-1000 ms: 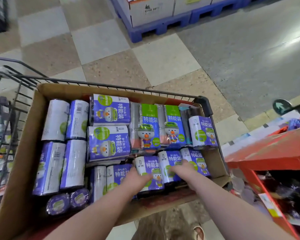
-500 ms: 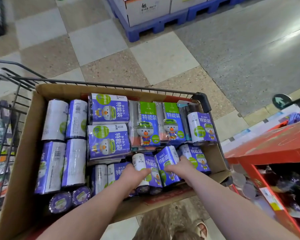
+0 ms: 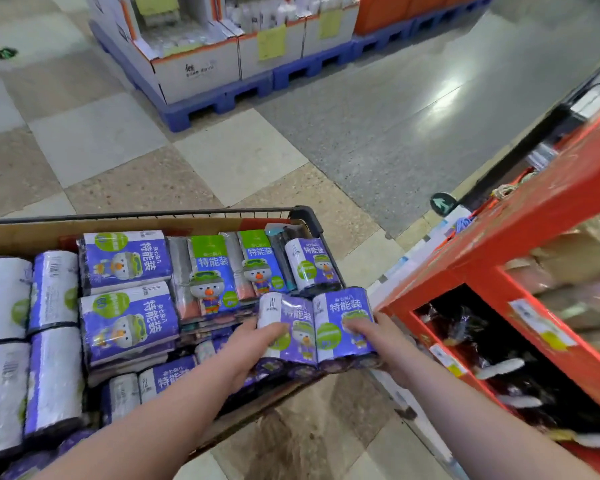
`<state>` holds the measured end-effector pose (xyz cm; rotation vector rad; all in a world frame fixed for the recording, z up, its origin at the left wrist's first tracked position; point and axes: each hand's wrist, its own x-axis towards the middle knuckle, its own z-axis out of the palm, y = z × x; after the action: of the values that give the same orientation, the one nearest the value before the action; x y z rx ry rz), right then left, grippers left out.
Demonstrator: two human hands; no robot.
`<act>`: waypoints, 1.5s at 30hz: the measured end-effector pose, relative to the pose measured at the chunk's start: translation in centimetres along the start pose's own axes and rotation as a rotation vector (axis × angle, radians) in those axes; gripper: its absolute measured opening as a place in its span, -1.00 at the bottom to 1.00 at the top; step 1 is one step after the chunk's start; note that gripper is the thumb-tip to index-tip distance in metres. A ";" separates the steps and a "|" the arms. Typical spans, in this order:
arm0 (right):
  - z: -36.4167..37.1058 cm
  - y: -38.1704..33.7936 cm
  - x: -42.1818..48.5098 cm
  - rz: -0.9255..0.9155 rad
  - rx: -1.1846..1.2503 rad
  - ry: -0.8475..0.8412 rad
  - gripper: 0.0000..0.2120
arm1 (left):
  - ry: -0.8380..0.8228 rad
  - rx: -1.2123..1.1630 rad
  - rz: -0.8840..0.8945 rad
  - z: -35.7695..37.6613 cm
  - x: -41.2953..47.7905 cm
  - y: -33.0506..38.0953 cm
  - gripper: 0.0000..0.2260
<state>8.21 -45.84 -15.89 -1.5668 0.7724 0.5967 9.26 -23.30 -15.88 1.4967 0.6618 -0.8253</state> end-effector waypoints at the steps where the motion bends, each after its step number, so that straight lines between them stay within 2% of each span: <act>1: -1.2 0.4 -0.7 0.015 0.021 0.003 -0.44 | -0.027 0.000 0.018 0.9 -0.2 0.2 -0.83; 2: -2.4 1.1 -1.3 0.015 0.048 0.010 -0.43 | -0.051 0.014 0.028 1.9 -0.5 0.5 -0.80; 5: -5.9 3.3 -3.9 0.036 0.206 0.065 -0.62 | -0.136 0.069 0.046 5.6 -1.3 0.7 -0.76; 11: -13.5 9.4 -10.8 0.015 0.391 0.202 -0.61 | -0.282 0.196 0.134 15.0 -5.5 -0.6 -0.84; 14: -17.3 12.9 -15.3 -0.026 0.450 0.286 -0.73 | -0.358 0.281 0.152 20.1 -8.4 -2.6 -0.85; 19: -23.0 20.2 -24.3 -0.053 0.569 0.428 -0.80 | -0.491 0.443 0.235 28.7 -15.0 -6.9 -0.88; 21: -25.3 23.2 -27.9 -0.086 0.628 0.473 -0.77 | -0.557 0.503 0.263 32.1 -18.0 -8.8 -0.80; 23: -27.6 25.9 -31.3 -0.115 0.681 0.531 -0.67 | -0.625 0.532 0.266 35.6 -20.4 -10.8 -0.70; 30: -34.0 34.0 -40.6 -0.210 0.779 0.762 -0.63 | -0.806 0.584 0.333 44.9 -28.9 -16.8 -0.87; 34: -36.9 35.6 -43.5 -0.260 0.829 0.829 -0.42 | -0.826 0.623 0.427 48.7 -31.5 -17.6 -0.78; 35: -37.5 35.5 -44.1 -0.267 0.827 0.824 -0.43 | -0.823 0.622 0.448 49.6 -32.0 -17.4 -0.77; 38: -40.0 35.3 -45.1 -0.301 0.813 0.820 -0.67 | -0.848 0.611 0.466 52.5 -33.3 -16.7 -0.82; 40: -42.0 34.9 -45.8 -0.326 0.823 0.866 -0.76 | -0.895 0.631 0.484 54.9 -33.9 -16.2 -0.82; 42: -44.2 34.9 -46.5 -0.348 0.838 0.925 -0.76 | -0.941 0.644 0.484 57.7 -34.3 -15.6 -0.80; 45: -48.2 35.0 -47.2 -0.338 0.868 1.012 -0.65 | -0.983 0.635 0.491 62.5 -34.9 -14.9 -0.80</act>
<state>-51.47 -88.59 3.72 -1.0421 1.2344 -0.7919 -30.16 -81.77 3.45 1.4535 -0.7305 -1.2768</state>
